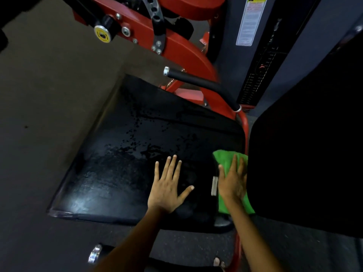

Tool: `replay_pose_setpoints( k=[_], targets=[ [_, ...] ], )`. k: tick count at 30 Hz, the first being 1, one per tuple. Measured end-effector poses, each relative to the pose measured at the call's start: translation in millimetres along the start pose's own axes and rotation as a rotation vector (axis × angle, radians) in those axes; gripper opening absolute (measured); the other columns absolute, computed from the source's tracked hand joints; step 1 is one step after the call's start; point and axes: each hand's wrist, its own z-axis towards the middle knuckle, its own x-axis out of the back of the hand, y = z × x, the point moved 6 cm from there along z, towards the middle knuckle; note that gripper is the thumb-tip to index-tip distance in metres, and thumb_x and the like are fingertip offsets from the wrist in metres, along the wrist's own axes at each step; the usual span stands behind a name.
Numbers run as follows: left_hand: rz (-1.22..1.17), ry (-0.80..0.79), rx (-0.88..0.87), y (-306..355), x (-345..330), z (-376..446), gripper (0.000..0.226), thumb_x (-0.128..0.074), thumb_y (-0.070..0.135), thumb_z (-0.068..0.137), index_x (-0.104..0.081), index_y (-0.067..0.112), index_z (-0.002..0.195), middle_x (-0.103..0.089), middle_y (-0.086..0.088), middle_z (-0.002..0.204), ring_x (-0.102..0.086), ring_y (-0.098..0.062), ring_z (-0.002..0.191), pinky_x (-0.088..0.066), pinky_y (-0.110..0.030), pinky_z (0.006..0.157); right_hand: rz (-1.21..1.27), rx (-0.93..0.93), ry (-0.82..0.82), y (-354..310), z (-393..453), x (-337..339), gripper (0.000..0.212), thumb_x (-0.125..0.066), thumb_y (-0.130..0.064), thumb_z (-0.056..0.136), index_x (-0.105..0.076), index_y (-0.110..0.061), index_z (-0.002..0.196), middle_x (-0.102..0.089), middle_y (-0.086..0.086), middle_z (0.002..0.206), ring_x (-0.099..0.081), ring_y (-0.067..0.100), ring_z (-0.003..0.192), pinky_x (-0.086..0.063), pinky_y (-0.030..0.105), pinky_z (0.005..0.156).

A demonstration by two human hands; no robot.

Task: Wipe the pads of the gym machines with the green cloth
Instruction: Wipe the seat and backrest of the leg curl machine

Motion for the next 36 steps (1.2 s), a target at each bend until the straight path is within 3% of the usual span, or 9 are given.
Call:
replay_pose_setpoints(
  k=[3,6,9,16,21,24,29,34,36],
  targets=[
    [0.015,0.017,-0.009,1,-2,0,0.087,-0.012,0.069,0.091,-0.034,0.002,0.142,-0.028,-0.015,0.152,-0.019,-0.025,0.142,-0.007,-0.052,0.115,-0.023,-0.178,0.061,-23,28,-3,0.064,-0.043,-0.039,0.097,-0.020,-0.015,0.151,-0.012,0.008,0.158,-0.024,0.039,0.136,-0.024,0.044,0.107],
    [0.008,0.009,-0.011,1,-2,-1,0.087,-0.011,0.068,0.091,-0.035,0.002,0.142,-0.029,-0.015,0.152,-0.019,-0.025,0.142,-0.006,-0.052,0.115,-0.194,0.177,-0.044,-57,13,-20,0.062,-0.040,-0.045,0.096,-0.024,-0.019,0.150,-0.019,0.002,0.157,-0.027,0.041,0.134,-0.025,0.049,0.107],
    [0.002,-0.007,-0.008,2,-4,-1,0.086,-0.012,0.069,0.091,-0.036,0.003,0.142,-0.028,-0.014,0.152,-0.020,-0.025,0.142,-0.007,-0.052,0.115,-0.277,0.428,-0.022,-38,-34,-17,0.059,-0.040,-0.050,0.090,-0.048,-0.018,0.138,-0.048,0.002,0.143,-0.053,0.040,0.116,-0.046,0.051,0.090],
    [-0.120,0.072,-0.046,2,7,-2,0.088,-0.019,0.072,0.089,-0.026,0.005,0.146,-0.016,-0.011,0.156,-0.014,-0.023,0.144,-0.007,-0.044,0.116,-0.175,0.007,-0.012,-34,16,-12,0.061,-0.038,-0.049,0.096,-0.019,-0.027,0.150,-0.015,-0.001,0.158,-0.022,0.040,0.135,-0.022,0.047,0.105],
    [-0.705,0.189,0.074,-13,20,-7,0.092,-0.038,0.073,0.083,-0.023,0.008,0.147,0.005,0.002,0.159,-0.004,-0.011,0.145,-0.013,-0.028,0.116,-0.299,0.644,0.034,-63,-38,-27,0.057,-0.038,-0.051,0.083,-0.053,-0.028,0.133,-0.052,-0.002,0.138,-0.052,0.035,0.103,-0.049,0.044,0.081],
    [-0.523,0.164,-0.009,-7,21,1,0.084,-0.029,0.068,0.091,-0.025,0.005,0.146,0.002,-0.003,0.159,-0.003,-0.016,0.146,-0.008,-0.033,0.119,-0.353,0.841,0.083,-46,-41,-20,0.055,-0.036,-0.052,0.083,-0.052,-0.034,0.132,-0.053,-0.008,0.136,-0.052,0.028,0.100,-0.051,0.038,0.076],
    [-0.270,0.135,-0.166,-14,22,42,0.077,-0.015,0.062,0.096,-0.034,0.004,0.144,-0.008,-0.007,0.157,-0.003,-0.019,0.145,-0.003,-0.037,0.117,-0.257,0.393,0.138,-52,7,-16,0.053,-0.062,-0.049,0.081,-0.057,-0.028,0.129,-0.054,-0.001,0.136,-0.054,0.036,0.098,-0.046,0.045,0.077],
    [-0.313,0.069,-0.187,-28,23,78,0.083,0.000,0.064,0.092,-0.026,0.007,0.147,0.001,0.001,0.155,0.002,-0.012,0.144,0.000,-0.033,0.118,-0.347,0.970,0.098,-49,-39,-26,0.057,-0.038,-0.057,0.083,-0.048,-0.033,0.134,-0.047,-0.007,0.142,-0.047,0.029,0.104,-0.044,0.040,0.085],
    [-0.253,0.034,-0.267,-27,21,80,0.084,0.005,0.062,0.093,-0.026,0.007,0.147,0.000,0.001,0.156,0.000,-0.012,0.145,-0.006,-0.038,0.119,-0.409,0.987,0.109,-33,-29,-19,0.057,-0.037,-0.056,0.083,-0.043,-0.036,0.136,-0.048,-0.008,0.141,-0.051,0.030,0.104,-0.042,0.041,0.084]
  ],
)
